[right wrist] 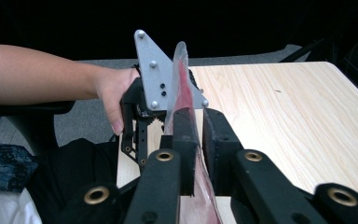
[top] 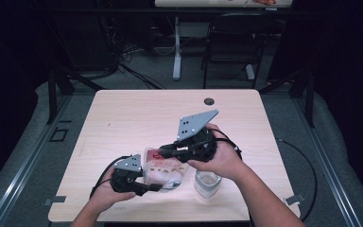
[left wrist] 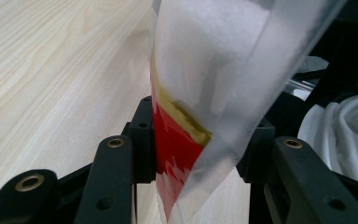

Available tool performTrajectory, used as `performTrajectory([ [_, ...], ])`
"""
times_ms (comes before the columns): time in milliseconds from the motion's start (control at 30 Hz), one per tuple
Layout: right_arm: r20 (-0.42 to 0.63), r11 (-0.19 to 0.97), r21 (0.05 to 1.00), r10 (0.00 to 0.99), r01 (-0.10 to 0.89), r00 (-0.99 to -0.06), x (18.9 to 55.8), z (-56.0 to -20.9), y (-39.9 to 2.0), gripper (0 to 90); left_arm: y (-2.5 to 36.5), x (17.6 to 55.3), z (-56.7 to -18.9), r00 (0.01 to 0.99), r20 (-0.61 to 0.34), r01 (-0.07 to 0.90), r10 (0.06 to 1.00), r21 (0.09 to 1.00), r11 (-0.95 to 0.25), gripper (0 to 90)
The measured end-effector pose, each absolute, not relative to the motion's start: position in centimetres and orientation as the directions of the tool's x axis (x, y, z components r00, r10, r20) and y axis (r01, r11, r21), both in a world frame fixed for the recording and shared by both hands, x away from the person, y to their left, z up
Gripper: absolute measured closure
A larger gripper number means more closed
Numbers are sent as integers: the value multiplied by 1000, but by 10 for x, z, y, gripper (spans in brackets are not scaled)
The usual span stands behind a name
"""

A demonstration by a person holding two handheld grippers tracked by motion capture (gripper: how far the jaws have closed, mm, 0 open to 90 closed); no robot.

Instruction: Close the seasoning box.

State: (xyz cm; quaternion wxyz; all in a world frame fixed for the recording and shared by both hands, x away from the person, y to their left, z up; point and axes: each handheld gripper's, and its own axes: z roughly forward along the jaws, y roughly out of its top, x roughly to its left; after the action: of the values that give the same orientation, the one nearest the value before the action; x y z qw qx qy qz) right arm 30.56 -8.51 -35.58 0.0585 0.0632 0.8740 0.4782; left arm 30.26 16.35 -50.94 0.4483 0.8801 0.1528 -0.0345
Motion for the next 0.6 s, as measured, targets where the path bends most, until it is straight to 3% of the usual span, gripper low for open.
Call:
performTrajectory([
  [600, -35, 488, 867, 257, 99, -966, 307, -360, -117, 729, 172, 305, -499, 947, -179, 304, 265, 763, -570, 588],
])
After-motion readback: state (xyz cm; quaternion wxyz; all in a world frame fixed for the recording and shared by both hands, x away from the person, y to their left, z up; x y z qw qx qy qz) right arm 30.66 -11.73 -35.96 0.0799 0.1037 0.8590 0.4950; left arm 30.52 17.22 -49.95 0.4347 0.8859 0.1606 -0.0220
